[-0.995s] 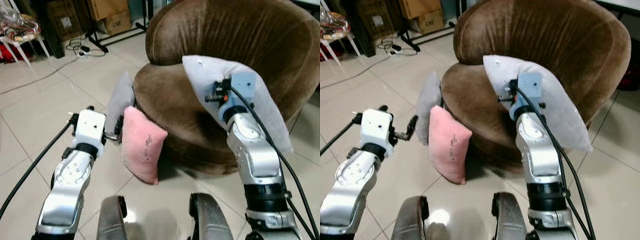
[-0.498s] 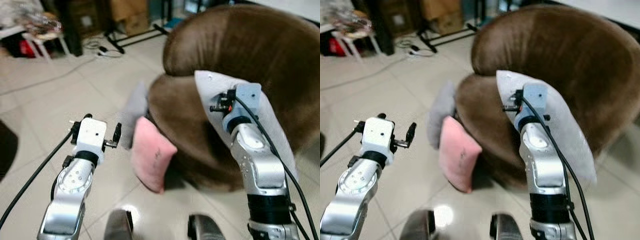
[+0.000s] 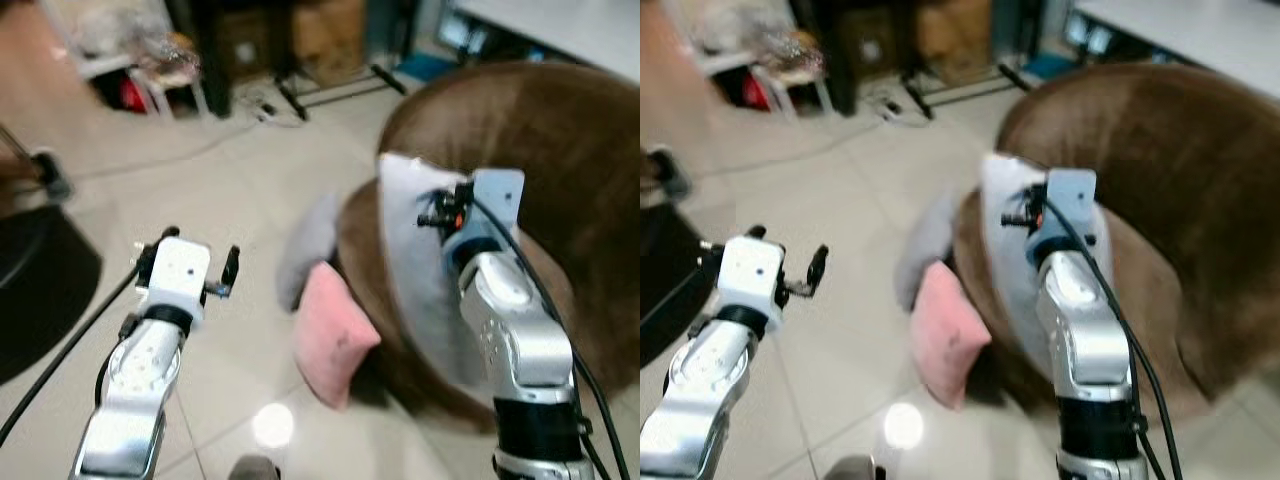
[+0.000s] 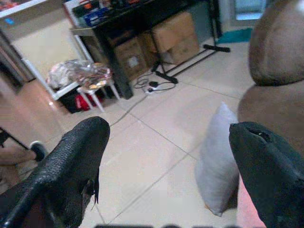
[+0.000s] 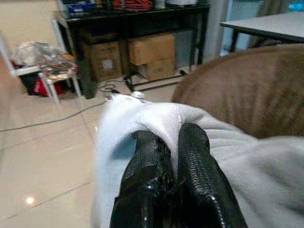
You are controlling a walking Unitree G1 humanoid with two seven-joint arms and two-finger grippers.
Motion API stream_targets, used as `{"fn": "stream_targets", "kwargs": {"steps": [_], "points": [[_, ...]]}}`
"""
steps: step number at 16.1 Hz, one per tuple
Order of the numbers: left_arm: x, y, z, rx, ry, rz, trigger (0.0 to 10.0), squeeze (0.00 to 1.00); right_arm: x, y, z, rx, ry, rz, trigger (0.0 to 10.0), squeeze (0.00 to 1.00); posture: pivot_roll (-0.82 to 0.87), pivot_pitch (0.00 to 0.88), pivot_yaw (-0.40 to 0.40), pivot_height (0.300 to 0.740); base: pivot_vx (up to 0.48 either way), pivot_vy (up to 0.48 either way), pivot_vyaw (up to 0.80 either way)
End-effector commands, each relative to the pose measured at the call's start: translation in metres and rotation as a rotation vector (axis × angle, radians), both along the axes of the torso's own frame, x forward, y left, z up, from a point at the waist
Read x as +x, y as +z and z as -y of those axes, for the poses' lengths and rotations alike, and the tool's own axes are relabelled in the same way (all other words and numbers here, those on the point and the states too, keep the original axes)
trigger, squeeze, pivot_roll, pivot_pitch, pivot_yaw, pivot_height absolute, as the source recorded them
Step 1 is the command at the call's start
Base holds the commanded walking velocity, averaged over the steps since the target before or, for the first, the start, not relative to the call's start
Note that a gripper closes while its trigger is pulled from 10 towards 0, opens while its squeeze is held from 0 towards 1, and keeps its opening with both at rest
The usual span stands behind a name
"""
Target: Move the pillow to the sofa from floor
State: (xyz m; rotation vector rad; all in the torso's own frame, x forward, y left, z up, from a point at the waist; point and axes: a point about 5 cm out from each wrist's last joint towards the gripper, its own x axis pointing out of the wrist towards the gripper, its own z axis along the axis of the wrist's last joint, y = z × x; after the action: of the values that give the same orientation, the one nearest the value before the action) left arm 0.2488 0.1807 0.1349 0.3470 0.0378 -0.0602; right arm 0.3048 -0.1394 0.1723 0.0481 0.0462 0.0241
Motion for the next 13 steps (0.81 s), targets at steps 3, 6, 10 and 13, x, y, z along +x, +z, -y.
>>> {"fn": "stream_targets", "kwargs": {"steps": [3,6,10,13], "points": [[0.001,0.002,0.002,0.017,-0.012,0.015,10.0,0.08,-0.004,0.006,-0.001,0.013,-0.001,0.042,10.0,0.00,-0.02,0.000,-0.003,0.740,0.000,-0.274,0.00],[0.003,0.003,0.003,0.020,-0.023,0.018,10.0,0.08,-0.008,0.004,0.002,0.027,-0.022,0.051,10.0,0.00,-0.02,0.000,0.009,0.740,0.000,-0.312,0.00],[0.007,0.003,0.004,0.027,-0.043,0.017,10.0,0.08,-0.017,-0.002,0.011,0.031,-0.062,0.055,10.0,0.00,-0.04,0.000,0.030,0.740,0.000,-0.313,0.00],[0.009,0.004,0.004,-0.007,-0.044,0.016,10.0,0.06,-0.020,-0.001,0.009,0.020,-0.037,0.069,10.0,0.00,-0.04,0.000,0.036,0.740,0.000,-0.105,0.00]]}}
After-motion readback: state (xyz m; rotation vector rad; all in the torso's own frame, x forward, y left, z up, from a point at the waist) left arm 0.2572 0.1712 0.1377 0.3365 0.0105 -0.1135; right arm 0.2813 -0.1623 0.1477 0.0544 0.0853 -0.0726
